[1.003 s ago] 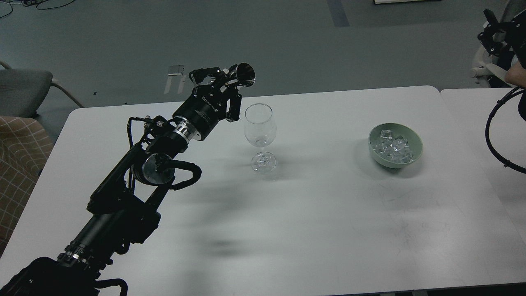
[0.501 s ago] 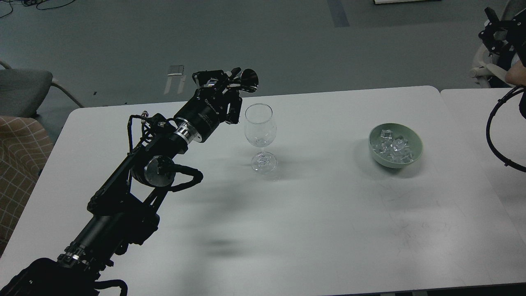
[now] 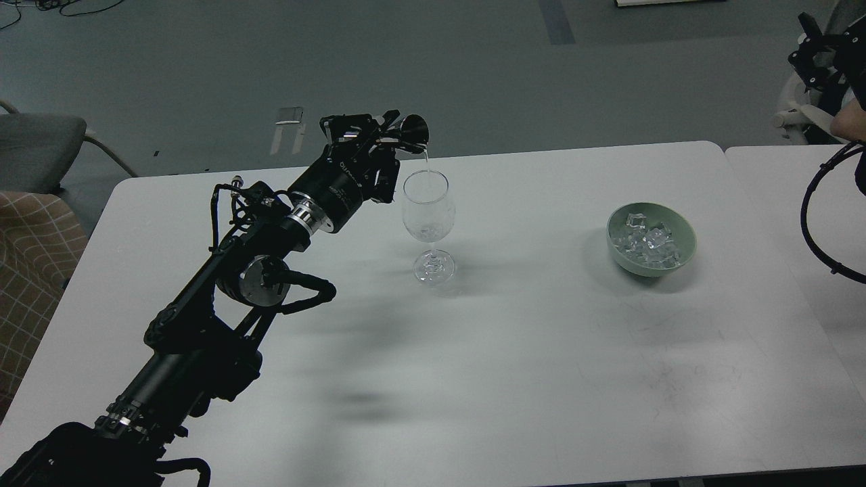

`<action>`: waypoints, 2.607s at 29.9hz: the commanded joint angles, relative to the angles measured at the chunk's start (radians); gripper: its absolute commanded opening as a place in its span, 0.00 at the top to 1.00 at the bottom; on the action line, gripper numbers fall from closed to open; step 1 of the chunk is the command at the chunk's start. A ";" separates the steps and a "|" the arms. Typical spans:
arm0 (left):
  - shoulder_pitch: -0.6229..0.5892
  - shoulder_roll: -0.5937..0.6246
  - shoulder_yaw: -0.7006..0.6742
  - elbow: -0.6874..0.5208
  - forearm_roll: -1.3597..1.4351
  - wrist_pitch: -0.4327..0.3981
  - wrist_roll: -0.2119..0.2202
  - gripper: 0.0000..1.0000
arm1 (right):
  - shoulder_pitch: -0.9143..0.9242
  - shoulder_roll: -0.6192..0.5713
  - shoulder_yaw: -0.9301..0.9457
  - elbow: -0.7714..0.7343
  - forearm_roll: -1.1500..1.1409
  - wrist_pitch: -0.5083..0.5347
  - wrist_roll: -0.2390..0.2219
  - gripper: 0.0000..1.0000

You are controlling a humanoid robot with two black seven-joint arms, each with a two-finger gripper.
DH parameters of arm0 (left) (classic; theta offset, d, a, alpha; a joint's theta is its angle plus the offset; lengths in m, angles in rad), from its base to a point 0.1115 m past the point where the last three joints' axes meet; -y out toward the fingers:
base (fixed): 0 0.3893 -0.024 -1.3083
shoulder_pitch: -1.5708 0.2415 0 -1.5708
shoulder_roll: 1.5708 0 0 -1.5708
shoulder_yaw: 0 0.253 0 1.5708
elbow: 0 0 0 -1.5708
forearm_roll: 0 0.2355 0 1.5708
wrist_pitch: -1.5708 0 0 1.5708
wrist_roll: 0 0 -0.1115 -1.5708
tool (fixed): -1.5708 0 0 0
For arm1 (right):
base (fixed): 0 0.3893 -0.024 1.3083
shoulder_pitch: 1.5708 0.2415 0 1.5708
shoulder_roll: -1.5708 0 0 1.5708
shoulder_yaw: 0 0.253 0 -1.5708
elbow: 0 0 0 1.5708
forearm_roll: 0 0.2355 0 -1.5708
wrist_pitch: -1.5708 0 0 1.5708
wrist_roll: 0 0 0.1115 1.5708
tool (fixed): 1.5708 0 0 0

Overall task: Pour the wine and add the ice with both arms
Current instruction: 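Tilt the jigger over the wine glass rim with the left gripper to pour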

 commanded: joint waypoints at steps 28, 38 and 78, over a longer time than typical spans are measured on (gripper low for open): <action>0.000 0.005 0.012 0.003 0.196 -0.006 -0.058 1.00 | -0.001 -0.011 0.000 0.002 0.000 0.003 -0.001 0.00; -0.013 0.039 0.014 0.004 0.222 -0.004 -0.073 1.00 | -0.001 -0.011 0.000 0.002 0.000 0.005 -0.001 0.00; -0.033 0.041 0.043 0.006 0.377 0.007 -0.110 1.00 | -0.001 -0.009 0.001 0.000 0.000 0.005 -0.001 0.00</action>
